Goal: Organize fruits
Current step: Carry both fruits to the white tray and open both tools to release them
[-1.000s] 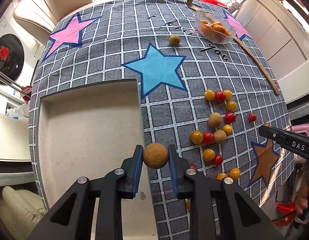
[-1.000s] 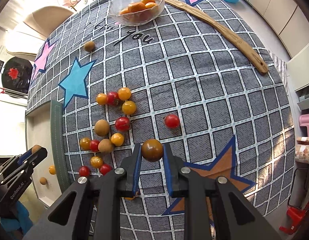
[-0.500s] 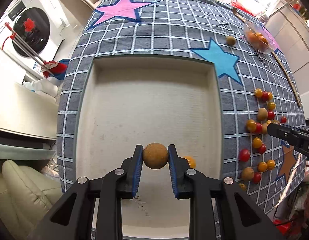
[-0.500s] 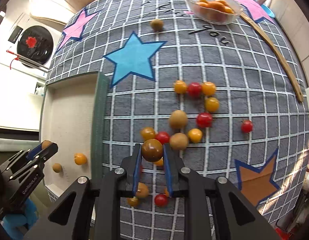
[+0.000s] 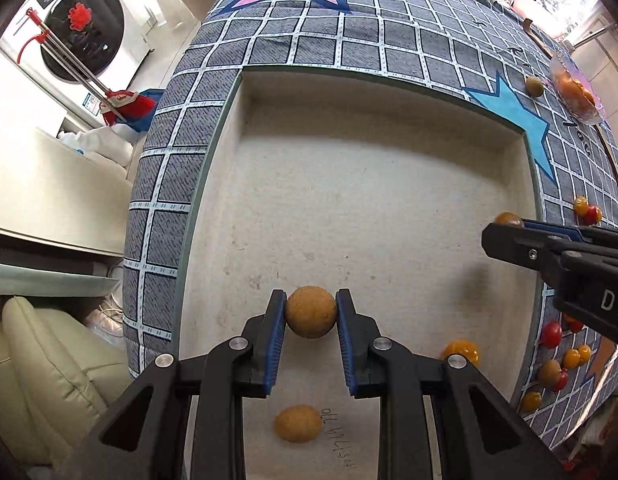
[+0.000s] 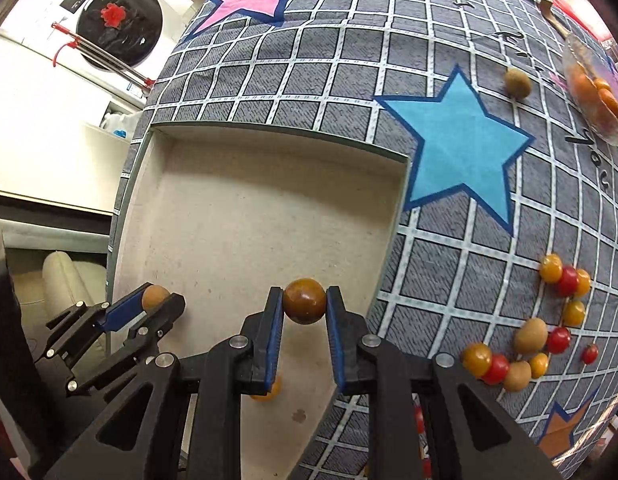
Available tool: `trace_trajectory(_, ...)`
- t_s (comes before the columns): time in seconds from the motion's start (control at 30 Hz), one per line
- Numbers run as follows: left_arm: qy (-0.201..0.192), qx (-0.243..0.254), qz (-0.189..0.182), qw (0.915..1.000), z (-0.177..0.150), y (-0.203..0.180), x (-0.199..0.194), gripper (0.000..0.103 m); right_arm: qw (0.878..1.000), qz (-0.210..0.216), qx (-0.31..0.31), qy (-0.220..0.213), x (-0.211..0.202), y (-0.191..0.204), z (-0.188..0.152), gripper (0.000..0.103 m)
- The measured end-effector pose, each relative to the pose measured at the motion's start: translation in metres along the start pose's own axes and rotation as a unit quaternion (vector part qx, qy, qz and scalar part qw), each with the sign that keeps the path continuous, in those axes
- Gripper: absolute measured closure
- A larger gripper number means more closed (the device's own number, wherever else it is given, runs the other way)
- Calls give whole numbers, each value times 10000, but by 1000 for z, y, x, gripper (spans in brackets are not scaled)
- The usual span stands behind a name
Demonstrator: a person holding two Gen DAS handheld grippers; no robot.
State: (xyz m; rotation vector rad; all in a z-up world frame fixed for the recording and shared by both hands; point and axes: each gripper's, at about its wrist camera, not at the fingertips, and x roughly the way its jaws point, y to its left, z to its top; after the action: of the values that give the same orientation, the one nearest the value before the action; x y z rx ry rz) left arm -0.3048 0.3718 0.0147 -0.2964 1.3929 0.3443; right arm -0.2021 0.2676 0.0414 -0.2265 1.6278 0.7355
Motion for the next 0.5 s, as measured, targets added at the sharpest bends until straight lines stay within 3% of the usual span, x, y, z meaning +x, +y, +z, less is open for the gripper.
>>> trace_trajectory(0.17,-10,64,-36,10000,0,0,4,77,9997,-176,-12,180,22,2,8,80)
trace_trajectory(0.37,-29,114,-53,9999,0,1,4,77,9995,-288,-121,97,22,9,16,79)
trace_trajectory(0.47,-4,132,-25,9999,2,-1,4,76,9996,-226,-149,124,24,12,19,73)
trace_trajectory(0.5,8,149,14,9999,3,-2,4,66,9996,-204,-151,136,26,15,20,68)
